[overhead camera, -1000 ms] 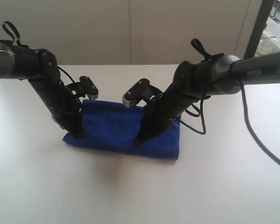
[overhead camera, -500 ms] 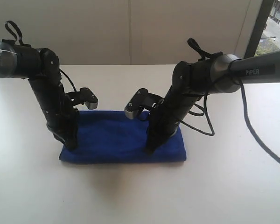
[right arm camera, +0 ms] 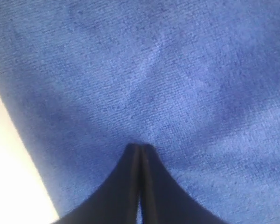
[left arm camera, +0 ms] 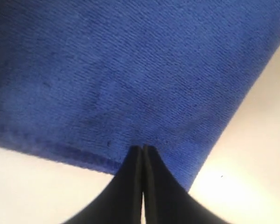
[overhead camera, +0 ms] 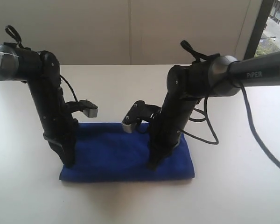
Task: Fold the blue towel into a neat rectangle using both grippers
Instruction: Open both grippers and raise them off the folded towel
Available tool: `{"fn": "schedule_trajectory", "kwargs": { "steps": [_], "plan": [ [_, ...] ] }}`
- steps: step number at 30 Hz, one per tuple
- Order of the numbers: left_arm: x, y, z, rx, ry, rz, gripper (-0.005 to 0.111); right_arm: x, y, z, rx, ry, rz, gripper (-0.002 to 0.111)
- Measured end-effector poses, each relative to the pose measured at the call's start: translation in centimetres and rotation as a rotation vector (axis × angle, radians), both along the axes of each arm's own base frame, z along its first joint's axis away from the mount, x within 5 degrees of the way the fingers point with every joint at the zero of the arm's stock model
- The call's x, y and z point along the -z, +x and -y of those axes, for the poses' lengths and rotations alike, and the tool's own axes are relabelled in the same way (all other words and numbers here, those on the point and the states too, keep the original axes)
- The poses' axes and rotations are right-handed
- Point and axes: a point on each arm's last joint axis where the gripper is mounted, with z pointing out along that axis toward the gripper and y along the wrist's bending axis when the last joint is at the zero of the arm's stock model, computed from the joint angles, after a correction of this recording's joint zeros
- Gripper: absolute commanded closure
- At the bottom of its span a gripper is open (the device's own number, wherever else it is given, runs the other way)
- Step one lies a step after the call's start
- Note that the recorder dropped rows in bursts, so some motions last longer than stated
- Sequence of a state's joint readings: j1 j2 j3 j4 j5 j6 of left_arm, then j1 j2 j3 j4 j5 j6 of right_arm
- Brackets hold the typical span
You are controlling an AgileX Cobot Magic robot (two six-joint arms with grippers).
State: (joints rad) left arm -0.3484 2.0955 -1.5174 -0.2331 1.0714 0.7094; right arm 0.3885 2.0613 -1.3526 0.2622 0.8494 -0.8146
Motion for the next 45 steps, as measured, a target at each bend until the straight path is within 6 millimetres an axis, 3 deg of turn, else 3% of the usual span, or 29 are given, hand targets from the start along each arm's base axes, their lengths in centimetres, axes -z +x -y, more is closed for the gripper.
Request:
{"fn": "schedule_trajectory", "kwargs": {
  "steps": [8, 11, 17, 22, 34, 40, 45],
  "plan": [
    [-5.9, 0.4, 0.0, -0.034, -0.084, 0.292, 0.107, -3.2, 0.4, 1.0, 0.000, -0.050, 0.173, 0.108],
    [-6.5, 0.8, 0.6, -0.058, -0.165, 0.342, 0.107, -3.9, 1.4, 2.1, 0.063, -0.034, 0.236, 0.108],
    [-3.5, 2.5, 1.5, -0.108, -0.209, 0.381, 0.107, -2.0, 3.1, 4.8, 0.154, -0.043, 0.240, 0.108],
    [-0.9, 3.6, 1.6, -0.127, -0.188, 0.396, 0.107, -0.1, 4.0, 5.6, 0.188, -0.048, 0.242, 0.108],
    [-0.4, 4.4, 1.0, -0.086, -0.121, 0.492, 0.107, 0.4, 4.7, 5.7, 0.203, -0.037, 0.280, 0.108],
    [-1.4, 4.6, 0.3, -0.106, -0.119, 0.518, 0.107, -0.4, 5.9, 5.8, 0.207, -0.026, 0.358, 0.108],
    [-0.1, 5.1, -1.1, -0.151, -0.088, 0.470, 0.107, 0.6, 6.2, 6.9, 0.253, -0.035, 0.329, 0.108]
  ]
}}
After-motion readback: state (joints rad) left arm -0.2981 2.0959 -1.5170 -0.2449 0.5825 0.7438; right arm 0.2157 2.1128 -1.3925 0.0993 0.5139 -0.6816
